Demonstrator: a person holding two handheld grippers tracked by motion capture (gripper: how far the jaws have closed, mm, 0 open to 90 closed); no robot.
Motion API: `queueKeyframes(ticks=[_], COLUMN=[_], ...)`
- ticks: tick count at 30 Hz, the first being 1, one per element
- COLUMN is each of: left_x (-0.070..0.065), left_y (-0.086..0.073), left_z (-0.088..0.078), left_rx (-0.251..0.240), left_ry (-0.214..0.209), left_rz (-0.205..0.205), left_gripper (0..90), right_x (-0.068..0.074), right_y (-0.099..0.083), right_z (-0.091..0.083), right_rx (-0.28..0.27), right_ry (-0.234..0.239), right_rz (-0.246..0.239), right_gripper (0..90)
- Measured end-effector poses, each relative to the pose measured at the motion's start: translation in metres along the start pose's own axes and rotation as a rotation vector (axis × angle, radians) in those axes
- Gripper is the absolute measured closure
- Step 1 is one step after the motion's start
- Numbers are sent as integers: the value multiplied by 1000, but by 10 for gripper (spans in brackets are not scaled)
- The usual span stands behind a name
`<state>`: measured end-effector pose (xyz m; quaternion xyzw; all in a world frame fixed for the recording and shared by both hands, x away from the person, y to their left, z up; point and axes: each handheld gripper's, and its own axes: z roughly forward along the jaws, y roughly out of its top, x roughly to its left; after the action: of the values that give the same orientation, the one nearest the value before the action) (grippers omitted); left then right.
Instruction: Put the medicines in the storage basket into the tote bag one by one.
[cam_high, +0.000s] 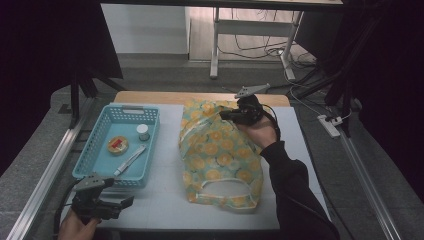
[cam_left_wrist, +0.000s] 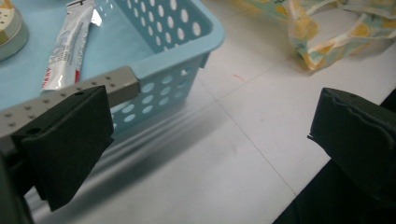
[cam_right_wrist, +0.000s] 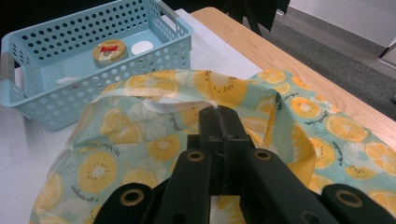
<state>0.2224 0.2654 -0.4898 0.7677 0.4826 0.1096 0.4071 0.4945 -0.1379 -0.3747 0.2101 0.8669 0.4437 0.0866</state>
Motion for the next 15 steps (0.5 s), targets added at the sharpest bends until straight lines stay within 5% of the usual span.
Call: queueKeyframes(ticks=[15], left_x=[18], left_y=[29], left_z=[4], left_rx=[7], left_ry=[89], left_rz=[5], left_gripper=[0], right_x=[-2], right_y=[-3], right_z=[-2], right_rx=[-2], right_ry=[-1], right_rz=[2], right_gripper=[900])
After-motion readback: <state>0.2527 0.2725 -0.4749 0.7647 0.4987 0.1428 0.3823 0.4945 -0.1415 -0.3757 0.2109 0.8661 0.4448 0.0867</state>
